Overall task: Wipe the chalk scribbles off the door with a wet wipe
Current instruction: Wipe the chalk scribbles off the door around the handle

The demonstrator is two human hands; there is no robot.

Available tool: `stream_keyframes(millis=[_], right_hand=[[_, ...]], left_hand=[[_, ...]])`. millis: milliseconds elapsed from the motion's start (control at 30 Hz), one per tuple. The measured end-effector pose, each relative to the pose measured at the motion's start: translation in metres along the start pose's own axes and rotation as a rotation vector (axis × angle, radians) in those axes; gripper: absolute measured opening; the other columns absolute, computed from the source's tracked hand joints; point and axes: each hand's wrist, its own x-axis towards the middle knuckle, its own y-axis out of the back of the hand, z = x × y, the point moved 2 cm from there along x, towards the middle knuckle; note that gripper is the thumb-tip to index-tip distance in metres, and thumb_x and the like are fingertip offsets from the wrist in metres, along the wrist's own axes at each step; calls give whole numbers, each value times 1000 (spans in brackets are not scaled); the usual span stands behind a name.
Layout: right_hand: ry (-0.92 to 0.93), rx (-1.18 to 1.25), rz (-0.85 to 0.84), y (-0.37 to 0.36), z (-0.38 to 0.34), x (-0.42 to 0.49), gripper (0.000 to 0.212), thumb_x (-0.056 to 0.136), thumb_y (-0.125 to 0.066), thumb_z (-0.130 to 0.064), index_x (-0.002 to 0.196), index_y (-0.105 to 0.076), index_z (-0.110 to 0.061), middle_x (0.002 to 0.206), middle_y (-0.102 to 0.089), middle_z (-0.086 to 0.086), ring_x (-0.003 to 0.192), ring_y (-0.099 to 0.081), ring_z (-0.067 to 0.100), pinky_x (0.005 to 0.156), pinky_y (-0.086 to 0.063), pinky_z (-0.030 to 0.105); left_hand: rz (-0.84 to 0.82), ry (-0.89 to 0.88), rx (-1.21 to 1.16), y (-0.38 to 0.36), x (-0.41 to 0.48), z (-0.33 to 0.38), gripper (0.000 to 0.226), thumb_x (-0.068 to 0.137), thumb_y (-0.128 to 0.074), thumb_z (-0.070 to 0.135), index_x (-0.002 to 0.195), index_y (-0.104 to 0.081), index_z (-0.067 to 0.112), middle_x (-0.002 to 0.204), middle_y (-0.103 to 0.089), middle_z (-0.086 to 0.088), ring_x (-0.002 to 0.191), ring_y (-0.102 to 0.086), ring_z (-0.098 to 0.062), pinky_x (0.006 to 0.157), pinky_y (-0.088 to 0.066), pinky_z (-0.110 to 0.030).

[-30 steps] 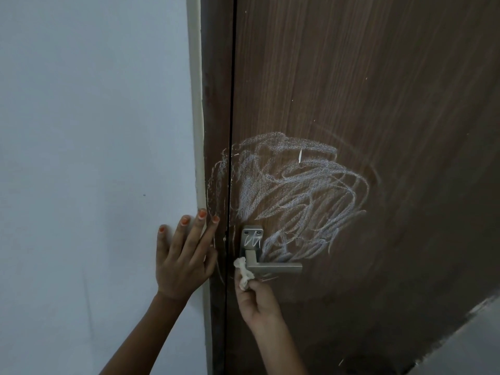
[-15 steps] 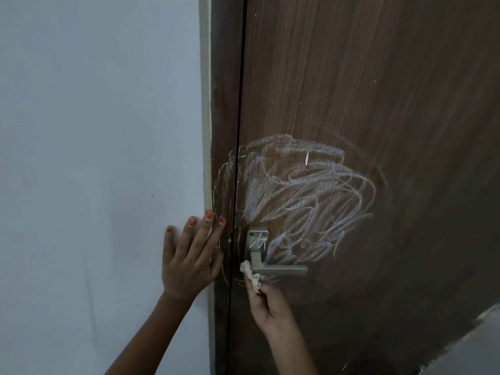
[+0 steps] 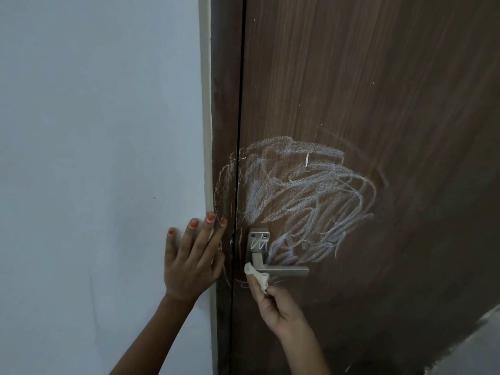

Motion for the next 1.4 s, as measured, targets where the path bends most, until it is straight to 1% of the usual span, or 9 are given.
stream_keyframes(millis=[133,300,600,733,900,1033,1133,1267,1400], right_hand=[[-13,13,-51,3,-9,-18,20,93,-33,10,102,-50,16,126,-44,38,124,-42,42,106,-35,32],[296,-108,52,10,-32,-21,17,92,-38,12,91,-54,9,122,-47,31,113,-50,37,48,-57,26],[1314,-1048,355,15,-43,-37,34,83,-49,16,104,-68,-3,71,-69,-5,68,-61,-13,66,-43,-2],[1659,-1569,390,10,-30,-36,42,69,-63,22,103,-70,-2,106,-67,11,99,-63,20,92,-41,17],[1759,-2023,334,-2,7,-26,64,29,-86,7,90,-75,-8,94,-74,9,87,-70,26,73,-58,38],[1786,-2217,126,-3,36,-15,38,68,-54,-10,101,-71,-16,119,-65,5,122,-50,20,114,-12,24],[1889,-2178,102,9,27,-9,55,75,-36,-11,127,-52,-11,149,-32,5,143,0,18,113,-8,33],[2054,-2118,112,35,1,-7,68,83,-27,7,147,-10,-7,157,-7,4,143,3,18,115,-4,31],[2185,-1875,232,52,-28,-7,37,97,-28,-6,117,-54,10,150,-33,0,141,-14,8,110,-21,34]], left_hand=[[4,4,-8,0,-2,-1,56,94,-36,26,148,-25,14,156,-13,-7,144,-9,-24,116,-5,-46],[8,8,-13,-2,-3,0,57,94,-38,26,148,-25,15,156,-13,-7,144,-10,-24,117,-6,-46],[14,8,-9,-3,-3,-1,57,93,-39,26,147,-25,14,156,-14,-7,144,-10,-25,116,-6,-46],[12,9,-5,-3,-3,0,58,93,-39,27,148,-25,14,156,-14,-7,144,-10,-25,116,-6,-46],[8,6,-3,-3,-3,-1,57,94,-38,26,148,-25,14,156,-13,-8,144,-9,-25,116,-5,-47],[5,7,-3,-3,-3,-1,57,94,-38,27,148,-25,15,156,-13,-7,144,-8,-25,116,-5,-46],[7,4,-5,-2,-2,-1,56,95,-36,26,148,-25,15,156,-13,-7,144,-9,-25,116,-5,-46],[7,7,-11,-2,-2,0,56,94,-38,25,148,-25,15,156,-13,-7,144,-9,-24,116,-6,-46],[13,9,-8,-1,-1,1,56,94,-37,24,147,-25,14,156,-13,-7,144,-9,-24,116,-6,-46]])
